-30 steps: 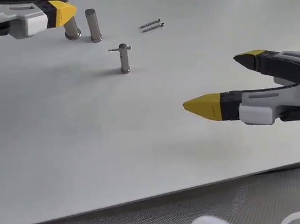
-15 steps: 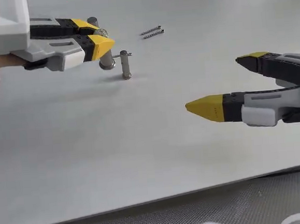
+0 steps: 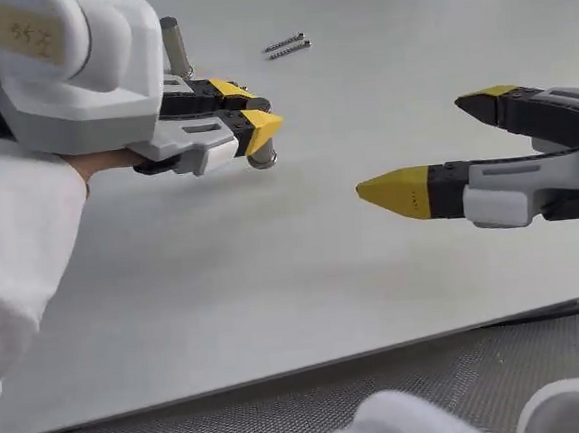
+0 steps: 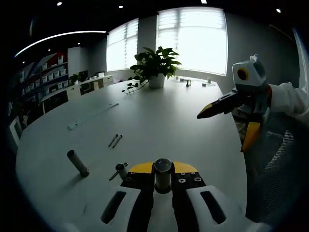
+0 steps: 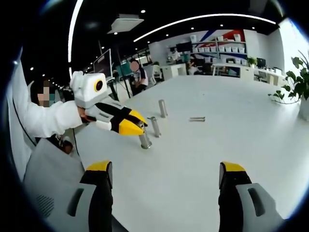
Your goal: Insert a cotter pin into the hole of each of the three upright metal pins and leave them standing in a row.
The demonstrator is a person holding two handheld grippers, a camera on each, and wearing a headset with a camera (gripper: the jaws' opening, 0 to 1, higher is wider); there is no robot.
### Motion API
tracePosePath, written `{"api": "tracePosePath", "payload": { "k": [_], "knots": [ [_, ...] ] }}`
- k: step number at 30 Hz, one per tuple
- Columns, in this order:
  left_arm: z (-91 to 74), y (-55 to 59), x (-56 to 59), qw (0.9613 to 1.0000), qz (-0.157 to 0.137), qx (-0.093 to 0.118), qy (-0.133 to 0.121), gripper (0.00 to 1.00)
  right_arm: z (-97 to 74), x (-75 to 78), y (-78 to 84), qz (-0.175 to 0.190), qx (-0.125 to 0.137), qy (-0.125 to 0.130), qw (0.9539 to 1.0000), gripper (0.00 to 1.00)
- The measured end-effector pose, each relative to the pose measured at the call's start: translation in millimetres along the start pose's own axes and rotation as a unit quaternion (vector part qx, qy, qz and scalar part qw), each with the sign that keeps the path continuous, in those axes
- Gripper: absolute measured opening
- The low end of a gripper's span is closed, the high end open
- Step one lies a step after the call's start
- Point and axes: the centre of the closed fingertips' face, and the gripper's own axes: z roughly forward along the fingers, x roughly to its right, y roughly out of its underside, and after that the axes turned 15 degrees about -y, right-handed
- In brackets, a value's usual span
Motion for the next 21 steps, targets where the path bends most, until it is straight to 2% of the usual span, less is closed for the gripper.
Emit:
{"api": "tracePosePath", "payload": {
  "k": [5,8,12,19,21],
  "knots": [
    [7.9,1.9,8.1,0.9999,0.015,-0.003,-0.003,0.1,-0.5,-0.7,1.3,0.005,0.002,-0.001,1.0,0.9],
    [9.2,5.9,6.2,0.9997,0.021,-0.007,-0.005,0.1,-1.0,0.4,1.6,0.007,0.003,0.001,1.0,0.9],
    [12.2,5.2,13.4,0.9997,0.022,-0.012,-0.005,0.1,-1.1,1.5,1.4,0.009,0.004,0.002,0.9999,0.9],
    [15.6,9.1,13.0,0.9998,0.011,-0.011,-0.015,0.11,-0.8,2.4,3.3,0.011,0.004,0.003,0.9999,0.89],
    [15.9,11.8,13.9,0.9997,0.017,-0.012,-0.016,0.11,-0.7,2.2,2.9,0.01,0.006,0.002,0.9999,0.89]
  ]
}}
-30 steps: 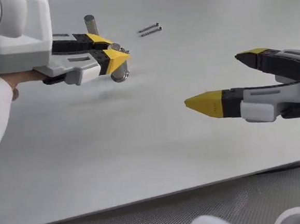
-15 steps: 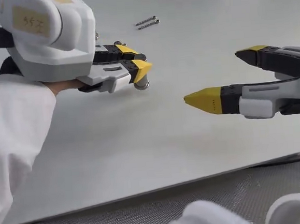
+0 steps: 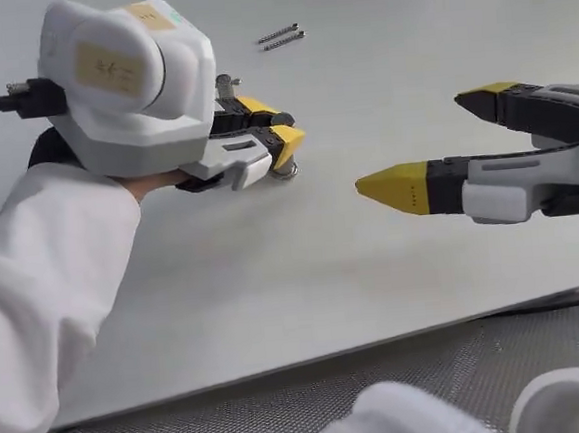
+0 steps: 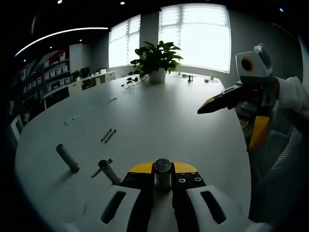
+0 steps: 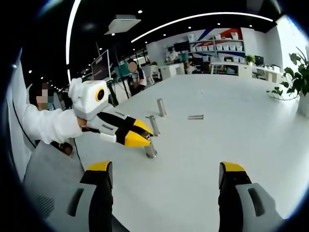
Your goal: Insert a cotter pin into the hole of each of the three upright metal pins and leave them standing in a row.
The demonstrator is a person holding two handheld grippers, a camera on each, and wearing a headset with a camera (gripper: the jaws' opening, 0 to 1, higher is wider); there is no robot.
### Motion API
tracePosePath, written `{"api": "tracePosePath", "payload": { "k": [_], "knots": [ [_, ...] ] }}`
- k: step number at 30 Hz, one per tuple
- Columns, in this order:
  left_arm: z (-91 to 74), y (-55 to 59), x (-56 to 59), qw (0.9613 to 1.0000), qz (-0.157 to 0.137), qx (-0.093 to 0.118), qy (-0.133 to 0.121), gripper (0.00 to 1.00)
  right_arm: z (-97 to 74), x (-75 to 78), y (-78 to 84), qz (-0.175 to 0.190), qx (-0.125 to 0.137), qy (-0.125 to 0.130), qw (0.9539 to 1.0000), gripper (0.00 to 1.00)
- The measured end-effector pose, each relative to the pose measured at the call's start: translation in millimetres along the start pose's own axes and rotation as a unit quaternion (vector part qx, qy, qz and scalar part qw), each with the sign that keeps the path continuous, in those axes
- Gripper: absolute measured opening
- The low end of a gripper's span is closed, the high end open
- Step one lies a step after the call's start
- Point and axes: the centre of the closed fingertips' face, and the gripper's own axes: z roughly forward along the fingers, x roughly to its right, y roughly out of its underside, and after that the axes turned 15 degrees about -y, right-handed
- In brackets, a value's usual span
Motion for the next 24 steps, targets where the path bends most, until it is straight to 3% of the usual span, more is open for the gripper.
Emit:
{"api": "tracePosePath", "payload": {
  "k": [6,11,14,18,21,23,24],
  "knots": [
    [1.0,4.6,0.5,0.9998,0.017,-0.002,0.001,0.11,0.6,-0.8,-1.7,-0.001,0.003,-0.002,1.0,0.89],
    [2.0,6.8,-1.9,1.0,0.006,-0.004,-0.007,0.11,0.7,-1.2,0.6,-0.001,0.0,-0.003,1.0,0.89],
    [1.3,8.4,0.1,0.9995,0.031,0.004,-0.008,0.11,0.1,-1.2,1.0,0.0,0.0,-0.002,1.0,0.89],
    [1.8,8.9,-1.2,0.9998,0.019,0.001,-0.006,0.12,-0.1,-1.8,1.1,-0.001,-0.001,-0.003,1.0,0.89],
    [1.8,9.8,-1.4,0.9979,0.064,0.01,-0.003,0.12,-0.5,-3.1,-0.5,-0.002,0.001,-0.003,1.0,0.89],
    [-0.5,10.1,-1.2,0.9916,0.127,0.025,-0.003,0.14,-1.1,-2.7,-1.0,-0.002,0.003,-0.002,1.0,0.89],
    [-1.6,12.3,0.1,0.9926,0.12,0.018,-0.001,0.15,-1.1,-2.7,-0.9,-0.002,0.003,-0.002,1.0,0.89]
  ]
}}
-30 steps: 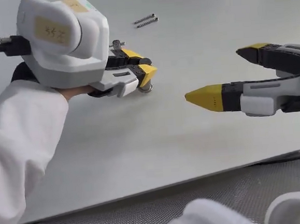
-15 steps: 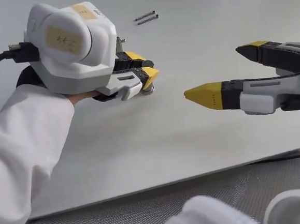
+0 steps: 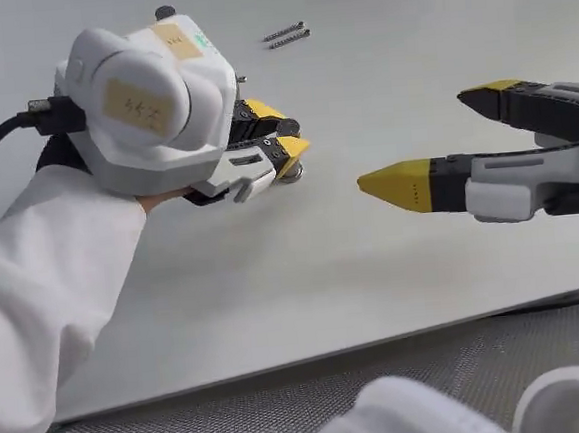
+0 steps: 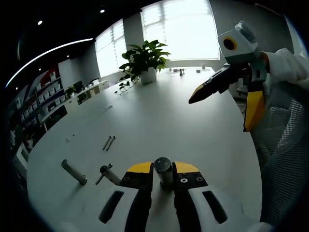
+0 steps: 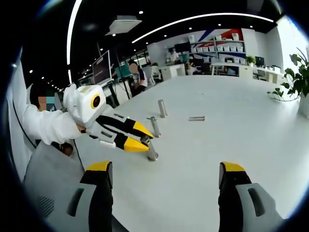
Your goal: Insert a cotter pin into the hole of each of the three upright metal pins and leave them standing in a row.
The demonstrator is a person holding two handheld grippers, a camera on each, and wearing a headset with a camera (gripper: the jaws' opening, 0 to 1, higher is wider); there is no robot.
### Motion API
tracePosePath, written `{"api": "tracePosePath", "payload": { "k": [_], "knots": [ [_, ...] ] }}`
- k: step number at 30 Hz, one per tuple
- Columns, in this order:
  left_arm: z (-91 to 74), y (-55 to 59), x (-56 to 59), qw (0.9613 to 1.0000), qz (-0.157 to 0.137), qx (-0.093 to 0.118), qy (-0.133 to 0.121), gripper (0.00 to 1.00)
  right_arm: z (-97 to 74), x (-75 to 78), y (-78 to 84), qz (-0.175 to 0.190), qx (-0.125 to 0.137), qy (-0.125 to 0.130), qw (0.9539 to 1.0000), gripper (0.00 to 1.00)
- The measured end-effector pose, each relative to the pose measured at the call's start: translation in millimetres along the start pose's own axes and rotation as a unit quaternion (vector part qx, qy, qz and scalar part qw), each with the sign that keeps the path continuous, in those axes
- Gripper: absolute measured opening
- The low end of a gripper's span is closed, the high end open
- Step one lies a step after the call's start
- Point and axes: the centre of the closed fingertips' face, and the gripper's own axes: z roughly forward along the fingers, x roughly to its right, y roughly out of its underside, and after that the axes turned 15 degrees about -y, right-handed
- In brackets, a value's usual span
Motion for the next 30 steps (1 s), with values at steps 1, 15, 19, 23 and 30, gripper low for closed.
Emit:
{"api": "tracePosePath", "payload": {
  "k": [1,15,19,23,30],
  "knots": [
    [-1.7,0.4,1.6,0.9999,-0.013,-0.004,0.005,0.17,0.0,0.1,0.1,0.001,0.0,0.0,1.0,0.89],
    [-37.4,15.5,5.0,0.9895,-0.135,-0.008,0.052,0.79,3.6,-3.8,-1.7,-0.002,-0.003,-0.011,0.9999,0.9],
    [-45.8,26.6,1.8,0.9846,-0.161,-0.023,0.064,0.93,3.9,-4.2,-2.6,-0.003,-0.006,-0.014,0.9999,0.9],
    [-54.3,34.3,0.1,0.9835,-0.166,-0.033,0.064,0.99,3.0,-1.5,-4.2,-0.008,-0.014,-0.014,0.9998,0.9],
    [-64.5,36.2,-8.9,0.9709,-0.235,-0.021,0.04,0.99,-2.1,0.8,-10.2,-0.002,-0.006,-0.014,0.9999,0.9]
  ]
}}
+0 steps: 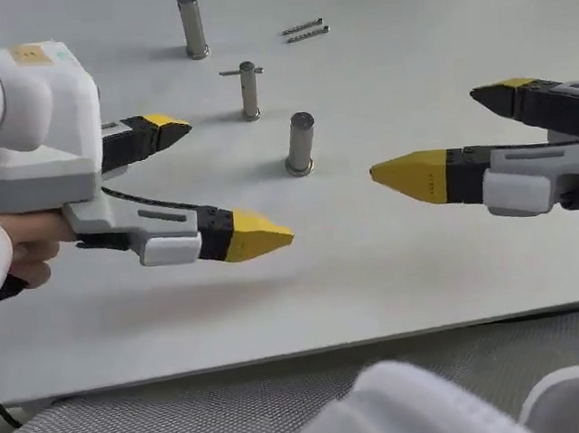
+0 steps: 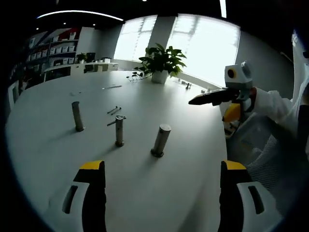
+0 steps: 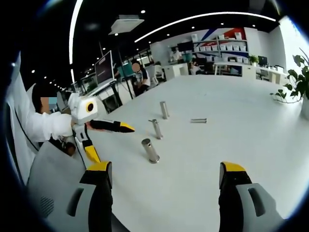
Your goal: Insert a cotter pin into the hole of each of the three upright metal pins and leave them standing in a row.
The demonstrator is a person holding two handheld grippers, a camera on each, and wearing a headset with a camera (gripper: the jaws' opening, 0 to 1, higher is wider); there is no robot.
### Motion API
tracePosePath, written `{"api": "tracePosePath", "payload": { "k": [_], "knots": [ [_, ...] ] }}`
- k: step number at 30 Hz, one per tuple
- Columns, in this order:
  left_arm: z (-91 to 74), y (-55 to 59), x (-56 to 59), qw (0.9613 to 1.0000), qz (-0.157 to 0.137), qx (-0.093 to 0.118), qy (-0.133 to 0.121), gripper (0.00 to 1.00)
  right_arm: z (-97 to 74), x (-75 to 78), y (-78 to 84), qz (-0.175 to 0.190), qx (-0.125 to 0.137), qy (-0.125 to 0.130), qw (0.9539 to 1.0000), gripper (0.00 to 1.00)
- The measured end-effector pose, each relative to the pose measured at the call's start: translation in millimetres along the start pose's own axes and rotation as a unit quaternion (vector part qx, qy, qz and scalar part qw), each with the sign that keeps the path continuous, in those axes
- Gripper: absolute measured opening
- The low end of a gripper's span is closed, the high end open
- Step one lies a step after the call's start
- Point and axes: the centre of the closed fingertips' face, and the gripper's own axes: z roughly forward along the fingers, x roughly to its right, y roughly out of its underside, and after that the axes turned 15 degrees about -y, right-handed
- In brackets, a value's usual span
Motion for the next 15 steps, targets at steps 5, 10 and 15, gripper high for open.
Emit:
{"api": "tracePosePath", "payload": {
  "k": [5,10,15],
  "knots": [
    [-11.7,-1.3,-1.0,0.9999,-0.012,0.009,-0.007,0.99,-7.2,4.2,-8.3,-0.014,-0.015,-0.006,0.9998,0.89],
    [-31.1,4.6,1.7,0.9996,-0.027,0.009,-0.009,0.99,-12.7,12.9,-21.6,-0.079,-0.073,-0.03,0.9938,0.87],
    [-43.6,8.1,0.4,0.9993,-0.025,0.01,-0.025,0.99,-10.6,28.4,-29.2,-0.121,-0.121,-0.049,0.9841,0.84]
  ]
}}
